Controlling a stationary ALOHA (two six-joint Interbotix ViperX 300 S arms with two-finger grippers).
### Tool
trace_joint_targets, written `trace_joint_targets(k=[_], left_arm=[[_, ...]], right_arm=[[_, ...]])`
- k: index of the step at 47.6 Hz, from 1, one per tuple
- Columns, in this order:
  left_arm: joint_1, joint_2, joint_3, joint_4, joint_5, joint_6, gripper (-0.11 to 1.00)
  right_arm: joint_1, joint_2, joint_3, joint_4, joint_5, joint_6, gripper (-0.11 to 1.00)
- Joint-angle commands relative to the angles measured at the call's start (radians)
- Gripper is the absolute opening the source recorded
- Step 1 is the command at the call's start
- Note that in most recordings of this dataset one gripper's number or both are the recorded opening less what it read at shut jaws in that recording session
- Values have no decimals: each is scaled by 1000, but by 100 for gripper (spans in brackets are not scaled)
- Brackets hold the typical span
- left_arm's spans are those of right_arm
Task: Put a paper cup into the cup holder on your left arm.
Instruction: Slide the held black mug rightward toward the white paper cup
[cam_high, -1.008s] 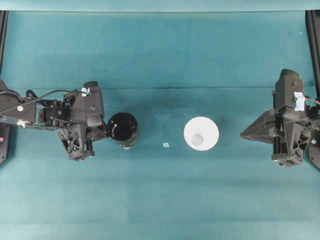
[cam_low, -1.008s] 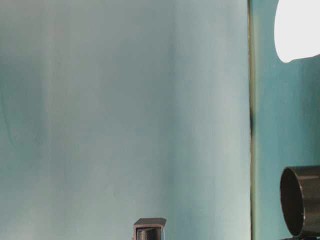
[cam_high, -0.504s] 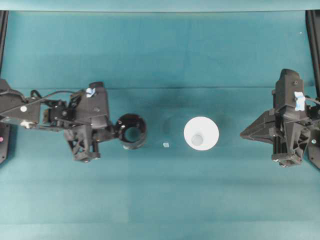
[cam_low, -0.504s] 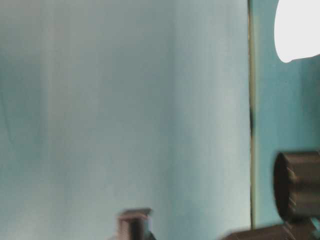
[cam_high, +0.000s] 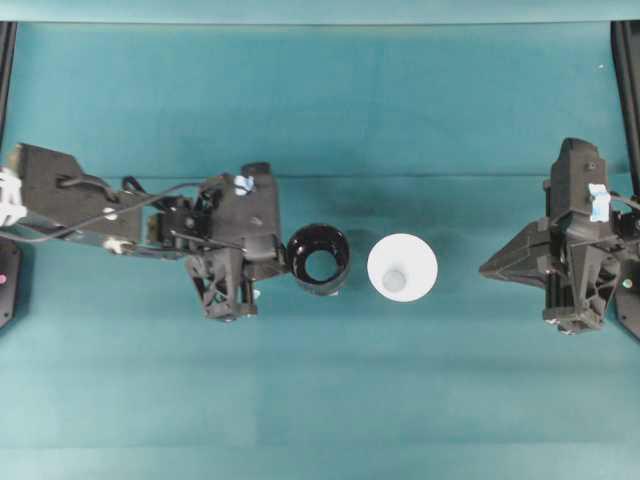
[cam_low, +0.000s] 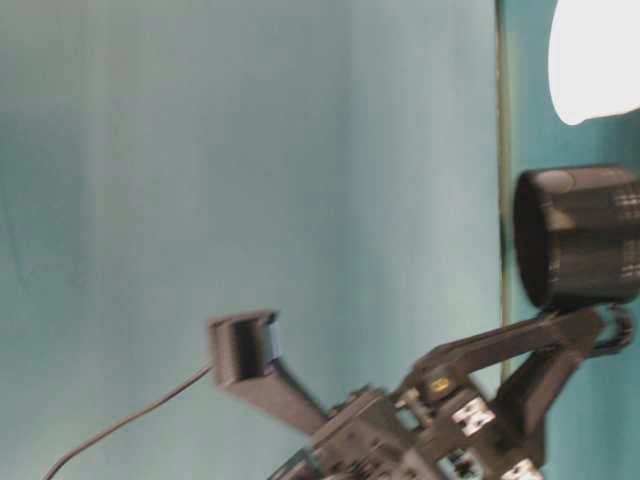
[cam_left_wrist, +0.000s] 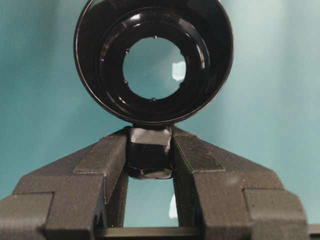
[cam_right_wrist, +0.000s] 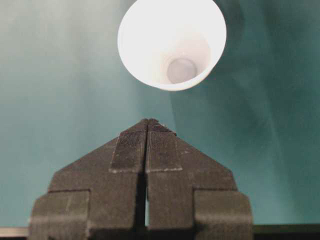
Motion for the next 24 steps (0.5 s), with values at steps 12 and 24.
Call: trace_joint_targets(k=[12, 24], left_arm=[[-3, 9, -25, 2, -5, 5, 29], [-3, 34, -29, 2, -6, 5, 29]], right_arm=[[3, -2, -26, -2, -8, 12, -4], [3, -2, -25, -2, -8, 12, -4]])
